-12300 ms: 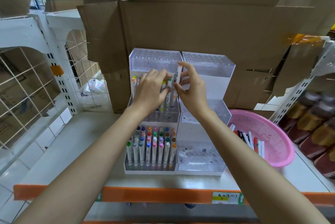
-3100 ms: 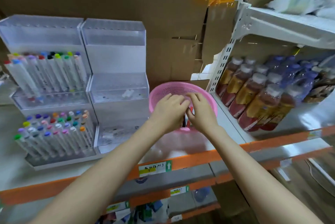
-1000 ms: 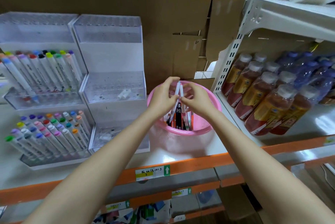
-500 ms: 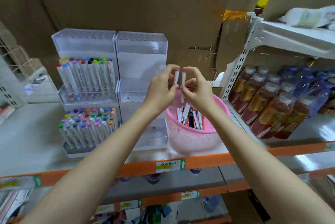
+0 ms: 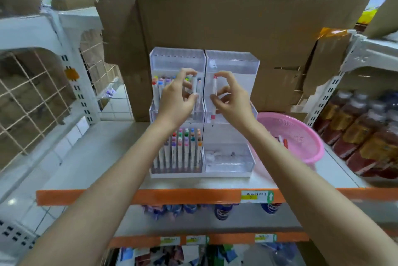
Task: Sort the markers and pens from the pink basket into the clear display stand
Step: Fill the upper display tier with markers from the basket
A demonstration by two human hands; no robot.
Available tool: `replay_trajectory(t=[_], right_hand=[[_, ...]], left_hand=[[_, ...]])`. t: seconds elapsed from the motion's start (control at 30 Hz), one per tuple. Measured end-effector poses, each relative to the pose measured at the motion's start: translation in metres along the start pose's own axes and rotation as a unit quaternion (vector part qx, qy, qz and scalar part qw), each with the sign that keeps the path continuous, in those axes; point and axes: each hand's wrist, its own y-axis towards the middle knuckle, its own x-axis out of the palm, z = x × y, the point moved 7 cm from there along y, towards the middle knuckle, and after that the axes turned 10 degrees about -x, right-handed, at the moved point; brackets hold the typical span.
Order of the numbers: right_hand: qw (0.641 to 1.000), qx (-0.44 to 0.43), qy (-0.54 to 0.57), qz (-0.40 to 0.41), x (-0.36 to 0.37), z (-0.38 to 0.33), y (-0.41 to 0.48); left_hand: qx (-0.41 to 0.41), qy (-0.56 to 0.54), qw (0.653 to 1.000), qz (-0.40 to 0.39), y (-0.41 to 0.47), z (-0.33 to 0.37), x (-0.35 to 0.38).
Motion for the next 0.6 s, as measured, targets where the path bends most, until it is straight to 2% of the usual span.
replay_trajectory(t=[0.27,0.6], right_hand=[[0.999,-0.028,0.020,0.025,0.057,-0.039,0.027],[0.994,-0.072,-0.034,0.069,0.078,-0.044,0.047]], left_hand=[[0.017,-0.016,0.997,0.067,0.014,-0.031,-0.064],[0.038,-0.057,0.996,0.059,0.043,-0.048,-0.064]])
